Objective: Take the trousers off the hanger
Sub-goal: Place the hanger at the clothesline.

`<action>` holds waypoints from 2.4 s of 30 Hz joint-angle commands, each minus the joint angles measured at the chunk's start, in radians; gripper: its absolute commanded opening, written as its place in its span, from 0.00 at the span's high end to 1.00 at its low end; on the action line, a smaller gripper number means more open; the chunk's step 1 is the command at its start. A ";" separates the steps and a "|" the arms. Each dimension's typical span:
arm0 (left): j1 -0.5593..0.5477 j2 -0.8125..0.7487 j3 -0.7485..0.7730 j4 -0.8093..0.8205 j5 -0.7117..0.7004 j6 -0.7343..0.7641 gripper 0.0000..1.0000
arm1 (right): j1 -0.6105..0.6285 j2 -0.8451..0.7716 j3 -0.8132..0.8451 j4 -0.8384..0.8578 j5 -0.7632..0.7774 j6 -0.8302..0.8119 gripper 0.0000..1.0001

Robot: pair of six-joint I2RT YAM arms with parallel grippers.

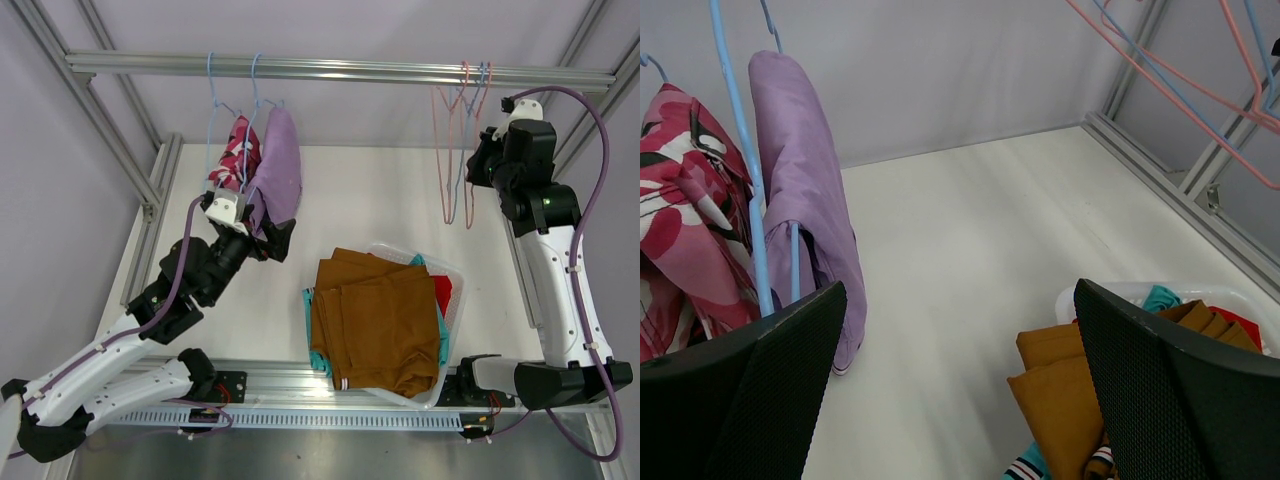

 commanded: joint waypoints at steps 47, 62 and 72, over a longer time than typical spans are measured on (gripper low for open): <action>-0.004 -0.012 0.002 0.029 0.029 0.018 0.01 | 0.372 0.145 0.155 -0.034 0.258 -0.019 1.00; -0.004 -0.006 0.002 0.029 0.037 0.018 0.01 | 0.382 0.056 0.133 -0.098 0.309 0.004 0.72; -0.004 -0.018 0.005 0.028 0.033 0.023 0.01 | 0.394 -0.105 0.093 -0.154 0.321 0.050 0.65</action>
